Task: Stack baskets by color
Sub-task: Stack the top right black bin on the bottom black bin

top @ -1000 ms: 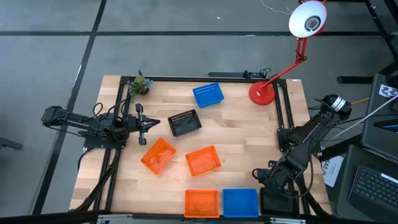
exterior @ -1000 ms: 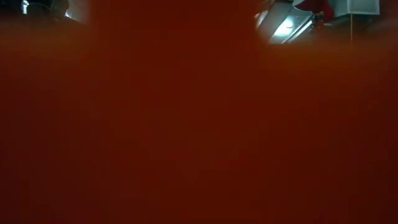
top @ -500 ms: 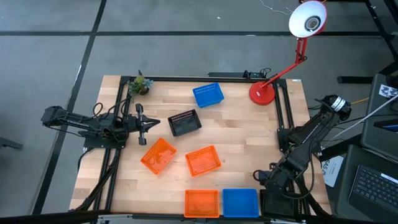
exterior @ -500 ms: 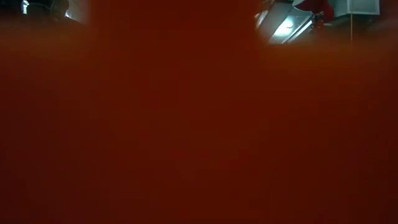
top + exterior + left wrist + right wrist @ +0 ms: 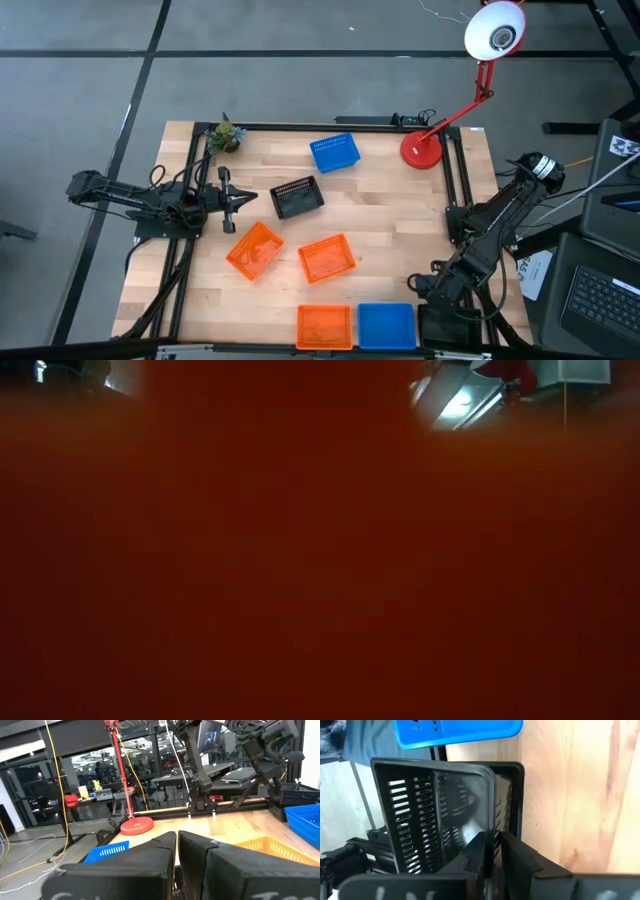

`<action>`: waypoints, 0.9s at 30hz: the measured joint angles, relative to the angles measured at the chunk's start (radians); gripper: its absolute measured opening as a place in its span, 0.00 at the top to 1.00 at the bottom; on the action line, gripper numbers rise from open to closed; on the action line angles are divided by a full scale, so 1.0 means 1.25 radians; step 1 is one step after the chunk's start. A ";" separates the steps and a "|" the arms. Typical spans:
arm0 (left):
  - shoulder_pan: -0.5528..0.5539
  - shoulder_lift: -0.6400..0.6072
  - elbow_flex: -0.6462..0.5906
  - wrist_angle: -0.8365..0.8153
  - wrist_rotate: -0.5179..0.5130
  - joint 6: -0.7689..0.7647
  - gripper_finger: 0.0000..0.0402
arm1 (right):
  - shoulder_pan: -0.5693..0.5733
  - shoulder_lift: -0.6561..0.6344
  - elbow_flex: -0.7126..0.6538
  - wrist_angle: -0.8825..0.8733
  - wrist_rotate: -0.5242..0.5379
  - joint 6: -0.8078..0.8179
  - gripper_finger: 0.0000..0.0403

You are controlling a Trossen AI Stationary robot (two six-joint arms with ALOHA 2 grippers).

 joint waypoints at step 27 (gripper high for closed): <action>0.000 0.000 0.000 0.005 0.000 -0.004 0.97 | 0.000 0.000 0.000 0.036 -0.014 0.056 0.67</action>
